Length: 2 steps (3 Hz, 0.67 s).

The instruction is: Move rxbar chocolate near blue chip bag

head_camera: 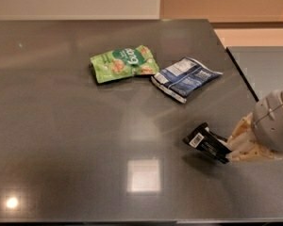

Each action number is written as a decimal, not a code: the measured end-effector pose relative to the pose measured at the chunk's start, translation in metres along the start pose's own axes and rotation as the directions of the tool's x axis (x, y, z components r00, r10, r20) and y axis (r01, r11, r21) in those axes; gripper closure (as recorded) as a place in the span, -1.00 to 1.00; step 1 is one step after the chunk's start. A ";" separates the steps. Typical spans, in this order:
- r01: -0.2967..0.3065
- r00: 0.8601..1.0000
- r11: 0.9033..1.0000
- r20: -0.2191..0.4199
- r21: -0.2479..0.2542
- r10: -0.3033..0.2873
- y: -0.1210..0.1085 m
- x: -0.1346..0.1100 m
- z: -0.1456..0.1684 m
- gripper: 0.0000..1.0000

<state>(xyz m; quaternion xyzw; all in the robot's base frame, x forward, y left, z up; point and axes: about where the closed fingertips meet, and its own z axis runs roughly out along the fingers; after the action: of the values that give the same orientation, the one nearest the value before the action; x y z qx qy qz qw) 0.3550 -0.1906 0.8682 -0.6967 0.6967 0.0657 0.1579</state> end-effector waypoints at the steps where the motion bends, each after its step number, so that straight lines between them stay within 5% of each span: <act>1: -0.027 0.999 0.999 -0.028 0.043 0.028 -0.030 0.005 -0.011 1.00; 2: -0.085 0.994 0.994 -0.062 0.063 0.089 -0.070 0.020 -0.016 1.00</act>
Offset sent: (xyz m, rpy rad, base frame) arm 0.1231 -0.0472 0.0208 -0.0830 -0.0109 -0.2003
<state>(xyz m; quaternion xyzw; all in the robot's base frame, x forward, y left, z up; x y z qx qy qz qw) 0.4227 -0.2157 0.8863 -0.6625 0.7327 0.0288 0.1530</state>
